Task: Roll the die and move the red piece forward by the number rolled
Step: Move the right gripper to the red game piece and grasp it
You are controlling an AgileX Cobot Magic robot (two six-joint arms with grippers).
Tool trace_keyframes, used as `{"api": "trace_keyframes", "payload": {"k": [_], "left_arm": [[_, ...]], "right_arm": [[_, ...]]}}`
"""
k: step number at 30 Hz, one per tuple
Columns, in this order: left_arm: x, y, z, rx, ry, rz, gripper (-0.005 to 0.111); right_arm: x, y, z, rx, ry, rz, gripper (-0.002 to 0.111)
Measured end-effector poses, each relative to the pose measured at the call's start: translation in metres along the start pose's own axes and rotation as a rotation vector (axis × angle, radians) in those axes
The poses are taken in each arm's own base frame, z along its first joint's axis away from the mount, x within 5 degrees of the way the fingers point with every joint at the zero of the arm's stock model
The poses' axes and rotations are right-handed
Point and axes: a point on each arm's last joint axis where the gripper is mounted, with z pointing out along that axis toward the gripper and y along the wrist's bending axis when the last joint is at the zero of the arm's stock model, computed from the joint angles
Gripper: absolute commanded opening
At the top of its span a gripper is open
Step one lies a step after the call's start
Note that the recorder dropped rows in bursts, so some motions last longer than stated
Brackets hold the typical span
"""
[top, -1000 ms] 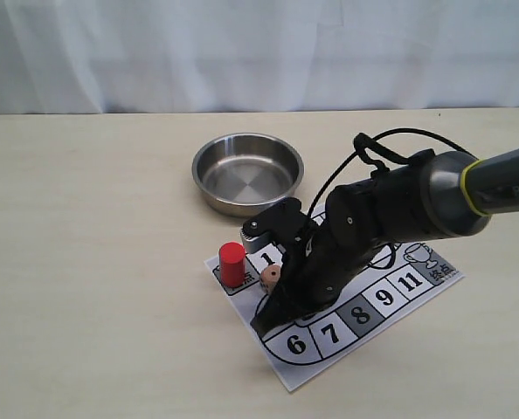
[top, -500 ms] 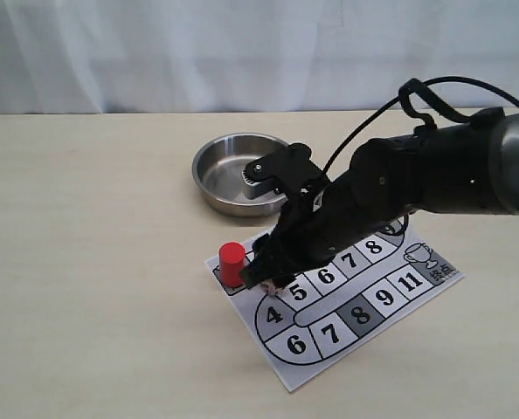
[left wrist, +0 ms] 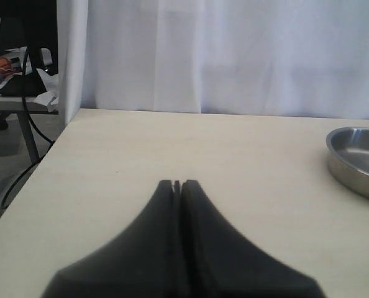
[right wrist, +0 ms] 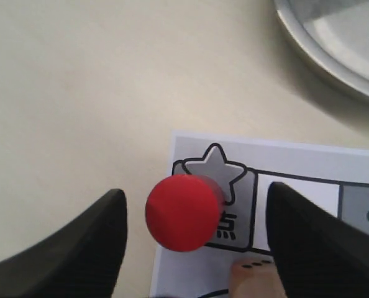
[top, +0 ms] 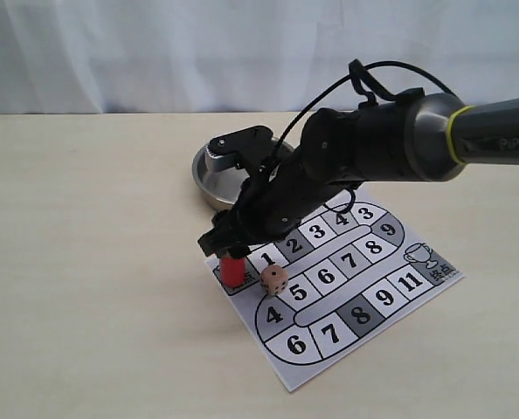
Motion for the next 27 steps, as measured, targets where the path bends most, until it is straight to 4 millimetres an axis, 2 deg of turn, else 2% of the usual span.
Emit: {"api": "trace_keyframes", "payload": {"k": [6,19,27], "left_arm": [[0.000,0.000,0.000,0.000,0.000,0.000,0.000],[0.000,0.000,0.000,0.000,0.000,0.000,0.000],[0.000,0.000,0.000,0.000,0.000,0.000,0.000]], "right_arm": [[0.005,0.001,0.011,-0.031,0.034,-0.019,0.061],[0.002,0.002,0.012,-0.035,0.005,-0.030,0.061],[-0.001,0.019,0.014,-0.035,-0.036,-0.131,0.061]]}}
